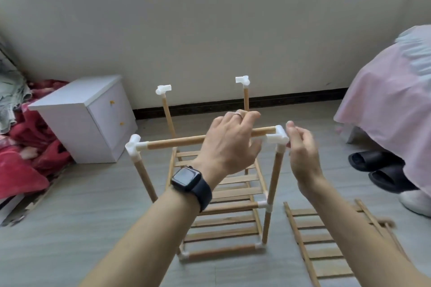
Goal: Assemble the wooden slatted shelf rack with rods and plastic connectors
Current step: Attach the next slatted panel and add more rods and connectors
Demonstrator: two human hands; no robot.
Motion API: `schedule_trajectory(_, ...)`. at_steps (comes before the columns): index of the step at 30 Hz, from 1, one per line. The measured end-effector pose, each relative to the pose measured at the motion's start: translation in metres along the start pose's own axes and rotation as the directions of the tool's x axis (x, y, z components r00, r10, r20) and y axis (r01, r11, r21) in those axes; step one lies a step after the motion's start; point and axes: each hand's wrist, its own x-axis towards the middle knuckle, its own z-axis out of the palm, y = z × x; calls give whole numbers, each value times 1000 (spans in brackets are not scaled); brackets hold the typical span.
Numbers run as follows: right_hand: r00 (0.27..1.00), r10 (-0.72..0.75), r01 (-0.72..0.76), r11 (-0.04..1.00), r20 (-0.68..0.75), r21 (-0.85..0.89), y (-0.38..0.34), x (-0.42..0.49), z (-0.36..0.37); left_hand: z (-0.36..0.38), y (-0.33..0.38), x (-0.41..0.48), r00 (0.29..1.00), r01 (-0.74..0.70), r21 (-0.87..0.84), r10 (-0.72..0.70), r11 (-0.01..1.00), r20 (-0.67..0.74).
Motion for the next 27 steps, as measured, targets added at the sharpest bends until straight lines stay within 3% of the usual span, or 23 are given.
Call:
schedule_trajectory(2,994,-2,-3,999,113,41,6,6,7,18,12,15,994,-20,-4,20,1000,110)
schedule_trajectory(4,991,-70,64,996,115,59,13,9,10,31,9,20,990,-13,-10,15,1000,140)
schedule_trajectory(8,995,-97,97,995,3,-3,19,14,15,40,-2,17,1000,-26,127,25,991,12)
schedule_trajectory(13,992,-112,113,993,-56,14,21,18,17,40,3,9,989,-7,167,31,986,-141)
schedule_trajectory(18,992,-119,120,993,-42,13,22,21,15,46,7,8,994,-49,232,71,971,-89)
schedule_trajectory(22,984,-161,167,982,73,-85,19,24,15,48,6,7,995,-71,254,86,965,-50)
schedule_trajectory(25,978,-165,178,980,130,-93,19,28,10,45,6,9,995,-95,173,93,980,23)
schedule_trajectory(27,975,-166,178,981,149,-72,20,30,7,34,2,6,994,-78,-7,78,997,71)
